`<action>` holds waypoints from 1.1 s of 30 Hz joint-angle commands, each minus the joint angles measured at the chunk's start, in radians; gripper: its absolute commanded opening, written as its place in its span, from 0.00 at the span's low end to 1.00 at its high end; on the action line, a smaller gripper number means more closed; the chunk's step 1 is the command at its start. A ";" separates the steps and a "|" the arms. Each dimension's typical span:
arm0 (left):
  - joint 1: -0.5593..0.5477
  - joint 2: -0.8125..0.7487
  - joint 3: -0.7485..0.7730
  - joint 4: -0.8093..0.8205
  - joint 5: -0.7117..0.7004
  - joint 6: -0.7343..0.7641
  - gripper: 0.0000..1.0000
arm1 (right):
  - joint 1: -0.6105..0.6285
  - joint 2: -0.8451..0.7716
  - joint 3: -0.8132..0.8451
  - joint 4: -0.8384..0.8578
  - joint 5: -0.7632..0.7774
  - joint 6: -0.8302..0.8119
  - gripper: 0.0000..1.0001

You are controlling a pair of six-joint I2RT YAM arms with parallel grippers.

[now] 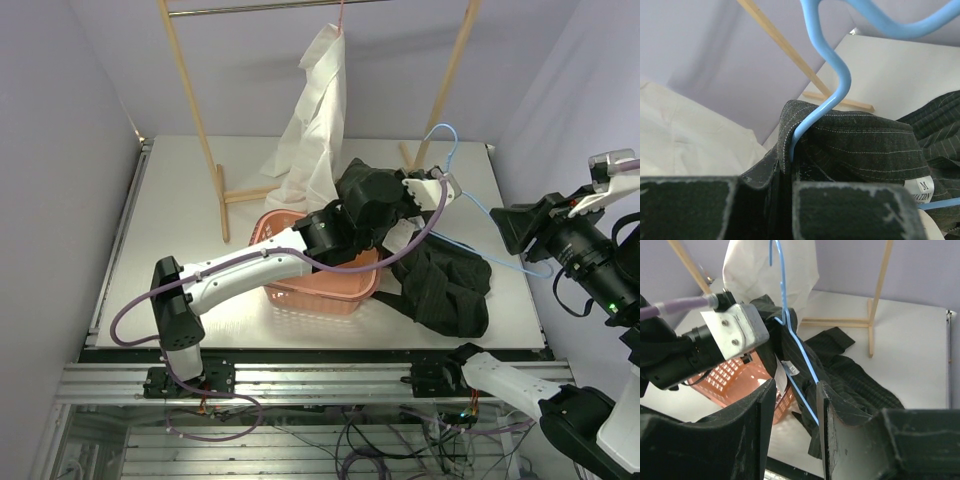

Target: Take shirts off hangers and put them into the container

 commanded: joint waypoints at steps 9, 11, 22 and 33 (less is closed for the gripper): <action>0.042 -0.070 0.035 0.092 0.073 -0.049 0.07 | 0.000 -0.024 -0.048 -0.075 0.054 0.046 0.37; 0.043 -0.073 0.031 0.090 0.071 -0.049 0.07 | 0.000 -0.025 -0.052 -0.078 0.059 0.044 0.37; 0.048 -0.078 0.037 0.081 0.078 -0.059 0.07 | 0.000 -0.030 -0.115 -0.052 0.026 0.019 0.25; 0.048 -0.127 -0.018 0.082 0.098 -0.068 0.07 | 0.000 -0.024 -0.074 -0.051 0.084 0.020 0.37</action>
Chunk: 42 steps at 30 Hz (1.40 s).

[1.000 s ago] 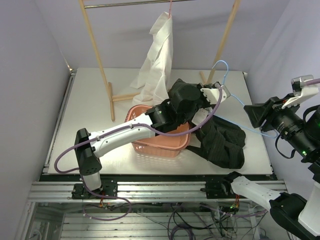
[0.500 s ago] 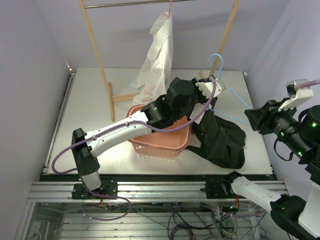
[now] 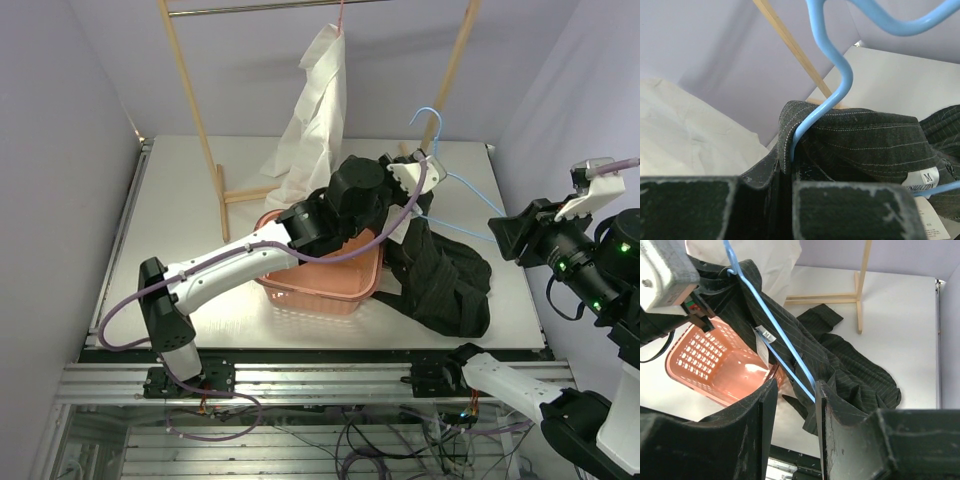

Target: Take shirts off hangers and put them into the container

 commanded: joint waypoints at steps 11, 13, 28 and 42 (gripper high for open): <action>-0.005 -0.104 -0.056 0.050 0.062 -0.026 0.07 | 0.000 0.013 0.052 0.013 -0.031 -0.024 0.36; -0.005 -0.097 -0.047 0.032 0.055 -0.022 0.07 | 0.000 0.015 0.054 0.014 -0.081 -0.026 0.36; -0.005 -0.110 -0.097 0.002 0.080 0.022 0.07 | 0.000 0.033 0.075 -0.006 -0.177 -0.006 0.36; 0.001 -0.185 -0.183 0.033 0.098 0.042 0.07 | 0.000 0.015 -0.026 0.006 -0.199 -0.021 0.36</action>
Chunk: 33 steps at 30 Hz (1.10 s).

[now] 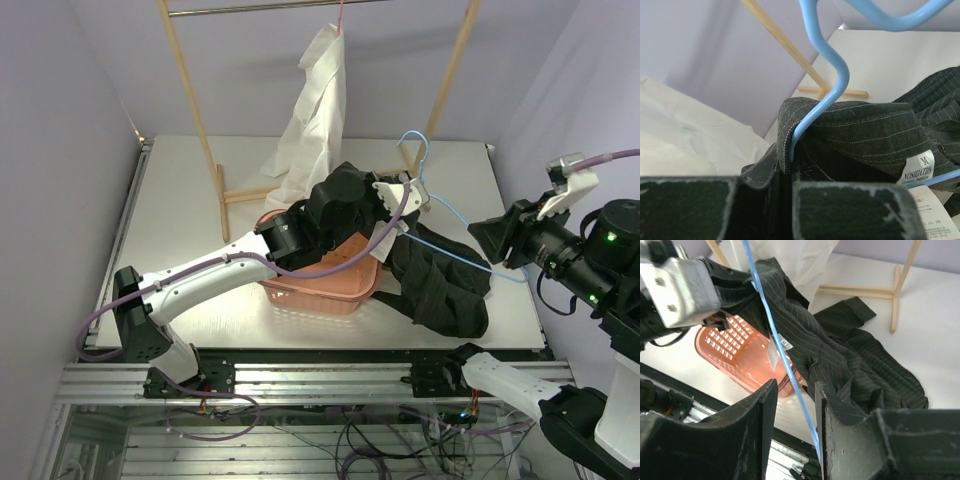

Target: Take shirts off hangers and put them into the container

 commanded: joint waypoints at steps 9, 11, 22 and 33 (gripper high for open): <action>0.012 -0.026 0.040 0.056 0.022 -0.008 0.07 | 0.000 -0.012 -0.039 0.002 -0.039 -0.013 0.31; 0.014 -0.022 0.046 0.053 0.020 -0.009 0.07 | 0.000 -0.012 -0.045 0.001 -0.037 -0.013 0.30; 0.053 -0.031 0.054 0.054 0.048 -0.035 0.07 | 0.000 -0.026 -0.075 -0.004 -0.005 -0.013 0.30; 0.056 -0.007 0.079 0.056 0.074 -0.077 0.07 | 0.026 -0.010 -0.044 -0.011 0.025 -0.010 0.00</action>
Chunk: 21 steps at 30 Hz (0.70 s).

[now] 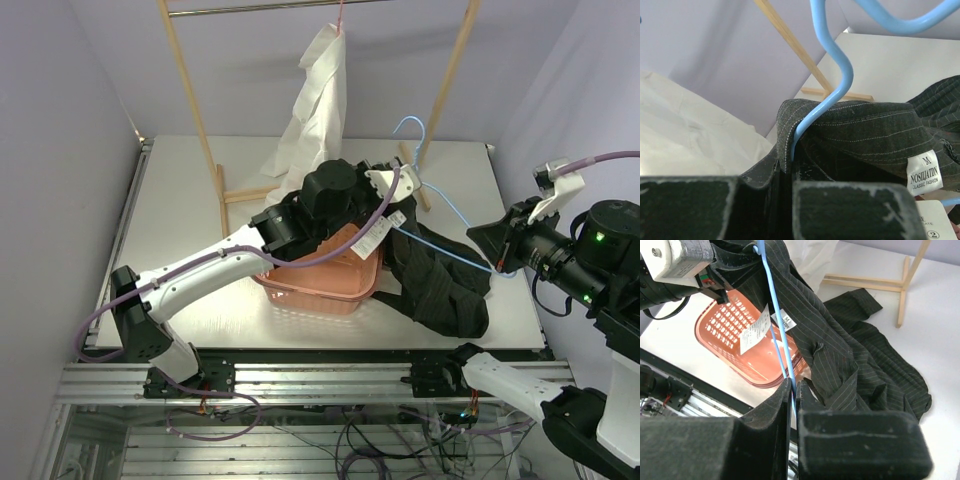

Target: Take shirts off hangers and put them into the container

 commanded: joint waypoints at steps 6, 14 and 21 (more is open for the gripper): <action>0.002 0.092 0.165 0.060 0.085 -0.126 0.07 | 0.004 0.018 0.054 -0.031 0.181 0.045 0.00; -0.018 0.384 0.592 -0.083 0.019 -0.175 0.78 | 0.004 0.021 0.068 -0.047 0.444 0.113 0.00; -0.018 0.316 0.460 -0.100 -0.075 -0.256 1.00 | 0.004 0.048 0.025 -0.047 0.524 0.117 0.00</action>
